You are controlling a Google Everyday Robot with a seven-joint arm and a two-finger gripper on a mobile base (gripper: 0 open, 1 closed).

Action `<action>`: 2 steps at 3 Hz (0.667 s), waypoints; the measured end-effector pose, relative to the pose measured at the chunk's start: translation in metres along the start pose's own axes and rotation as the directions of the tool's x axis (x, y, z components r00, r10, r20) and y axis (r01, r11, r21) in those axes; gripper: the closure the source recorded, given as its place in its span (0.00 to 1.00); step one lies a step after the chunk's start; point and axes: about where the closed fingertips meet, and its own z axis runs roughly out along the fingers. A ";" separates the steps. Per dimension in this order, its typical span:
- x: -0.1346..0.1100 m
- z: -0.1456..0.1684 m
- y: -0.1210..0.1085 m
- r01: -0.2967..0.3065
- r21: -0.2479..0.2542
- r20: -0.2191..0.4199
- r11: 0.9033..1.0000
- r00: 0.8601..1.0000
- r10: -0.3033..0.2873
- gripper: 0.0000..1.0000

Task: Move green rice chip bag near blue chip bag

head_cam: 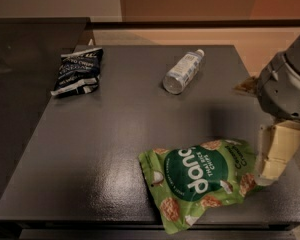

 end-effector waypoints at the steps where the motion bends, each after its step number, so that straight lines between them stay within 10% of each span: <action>1: -0.010 0.025 0.026 0.068 -0.046 0.019 0.997 0.998 -0.067 0.00; 2: -0.017 0.042 0.045 0.114 -0.074 0.046 0.991 0.993 -0.110 0.00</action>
Offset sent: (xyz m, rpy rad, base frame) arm -0.0640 0.0421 -0.0618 0.0619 0.0771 0.1992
